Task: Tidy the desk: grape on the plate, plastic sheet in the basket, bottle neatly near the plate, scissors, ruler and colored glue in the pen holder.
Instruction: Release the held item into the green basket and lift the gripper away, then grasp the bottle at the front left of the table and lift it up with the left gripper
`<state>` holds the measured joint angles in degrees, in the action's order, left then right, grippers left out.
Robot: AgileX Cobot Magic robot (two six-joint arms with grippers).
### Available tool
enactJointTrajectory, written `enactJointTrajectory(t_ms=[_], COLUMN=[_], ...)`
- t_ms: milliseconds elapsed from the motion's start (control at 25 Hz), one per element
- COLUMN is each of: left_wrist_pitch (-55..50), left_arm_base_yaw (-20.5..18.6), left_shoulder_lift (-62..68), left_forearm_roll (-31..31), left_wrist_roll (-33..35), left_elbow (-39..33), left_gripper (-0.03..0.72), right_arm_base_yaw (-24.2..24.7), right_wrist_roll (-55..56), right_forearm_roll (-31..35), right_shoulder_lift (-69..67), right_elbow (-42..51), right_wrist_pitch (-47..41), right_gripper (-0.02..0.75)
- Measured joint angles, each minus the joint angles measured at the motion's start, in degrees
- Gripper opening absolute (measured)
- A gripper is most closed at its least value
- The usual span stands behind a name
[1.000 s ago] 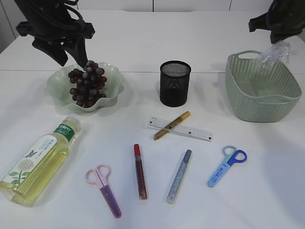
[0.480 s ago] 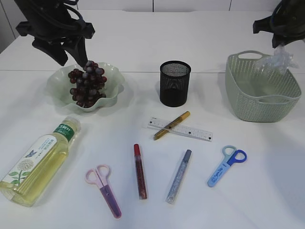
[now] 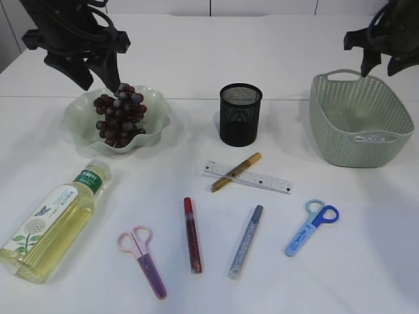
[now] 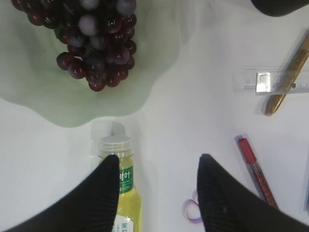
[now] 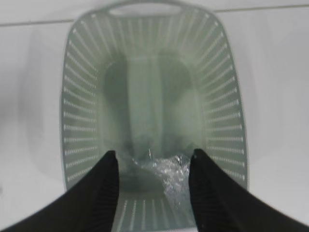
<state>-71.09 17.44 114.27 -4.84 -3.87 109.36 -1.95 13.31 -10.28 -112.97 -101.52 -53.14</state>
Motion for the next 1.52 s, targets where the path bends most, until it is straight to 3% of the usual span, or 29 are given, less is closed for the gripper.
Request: enactJointTrajectory(t_ms=[280, 720, 920, 1040, 1280, 1520], left_wrist_pitch=[0.0, 0.0, 0.0, 0.0, 0.0, -0.04], left_arm_base_yaw=[0.0, 0.0, 0.0, 0.0, 0.0, 0.0], left_shoulder_lift=[0.0, 0.0, 0.0, 0.0, -1.58, -4.83], left_forearm_roll=[0.0, 0.0, 0.0, 0.0, 0.0, -0.8], left_wrist_roll=[0.0, 0.0, 0.0, 0.0, 0.0, 0.0], left_elbow=[0.0, 0.0, 0.0, 0.0, 0.0, 0.0], left_gripper=[0.383, 0.382, 0.382, 0.382, 0.382, 0.381], right_arm_base_yaw=[0.0, 0.0, 0.0, 0.0, 0.0, -0.34], right_wrist_roll=[0.13, 0.13, 0.13, -1.06, -6.41, -10.46], right_forearm_roll=[2.95, 4.29, 6.65, 9.53, 23.25, 25.16], right_shoulder_lift=[0.0, 0.0, -0.09, -0.09, 1.74, 7.51], right_elbow=[-0.08, -0.43, -4.82, -9.1, -10.21, -10.21], right_wrist_pitch=[-7.13, -9.61, -16.66, -17.25, -17.91, -18.21], right_gripper=[0.386, 0.386, 0.386, 0.386, 0.386, 0.386])
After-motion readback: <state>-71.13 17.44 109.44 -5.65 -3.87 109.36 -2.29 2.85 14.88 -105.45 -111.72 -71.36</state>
